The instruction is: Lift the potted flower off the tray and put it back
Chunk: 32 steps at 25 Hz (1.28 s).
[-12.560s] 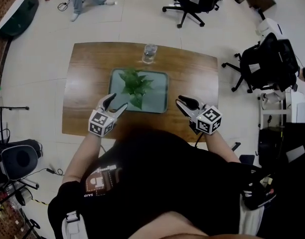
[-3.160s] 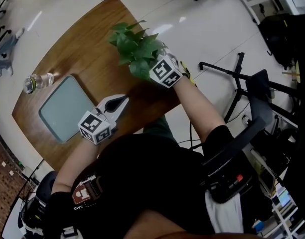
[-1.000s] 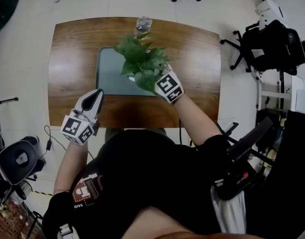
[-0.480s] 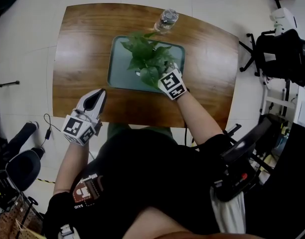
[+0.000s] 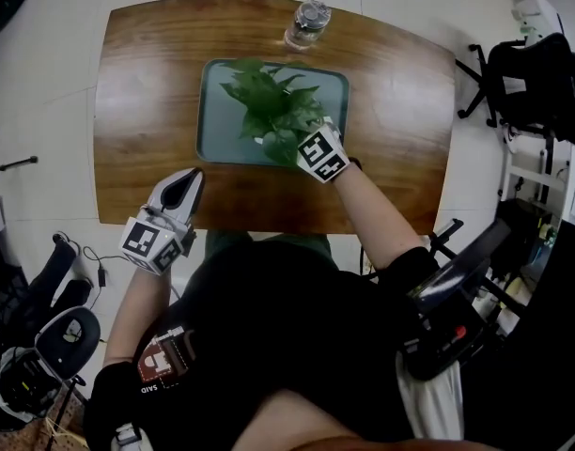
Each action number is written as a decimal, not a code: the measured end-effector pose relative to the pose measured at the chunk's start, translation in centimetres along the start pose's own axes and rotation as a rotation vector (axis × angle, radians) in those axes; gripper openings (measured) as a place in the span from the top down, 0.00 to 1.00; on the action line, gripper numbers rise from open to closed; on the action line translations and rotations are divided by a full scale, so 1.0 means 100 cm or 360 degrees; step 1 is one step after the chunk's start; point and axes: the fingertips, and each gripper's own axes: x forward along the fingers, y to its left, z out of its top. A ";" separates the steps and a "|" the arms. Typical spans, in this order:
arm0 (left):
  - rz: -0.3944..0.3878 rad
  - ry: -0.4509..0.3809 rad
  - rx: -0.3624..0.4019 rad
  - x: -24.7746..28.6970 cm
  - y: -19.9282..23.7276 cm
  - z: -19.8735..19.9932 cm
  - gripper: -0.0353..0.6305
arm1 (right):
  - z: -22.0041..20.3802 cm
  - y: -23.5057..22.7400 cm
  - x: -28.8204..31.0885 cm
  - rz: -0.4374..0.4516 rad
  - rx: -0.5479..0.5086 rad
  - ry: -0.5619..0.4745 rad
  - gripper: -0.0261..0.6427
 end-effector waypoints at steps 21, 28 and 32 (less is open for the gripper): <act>-0.0194 -0.0291 0.0338 0.016 -0.032 0.182 0.95 | 0.073 -0.042 -0.174 -0.0273 0.0275 -0.0102 0.70; -0.0286 -0.0406 0.0367 0.014 -0.072 0.233 0.95 | 0.140 -0.070 -0.253 -0.0468 0.0343 -0.0340 0.90; -0.0305 -0.0444 0.0387 0.006 -0.084 0.252 0.95 | 0.158 -0.074 -0.282 -0.0557 0.0383 -0.0389 0.94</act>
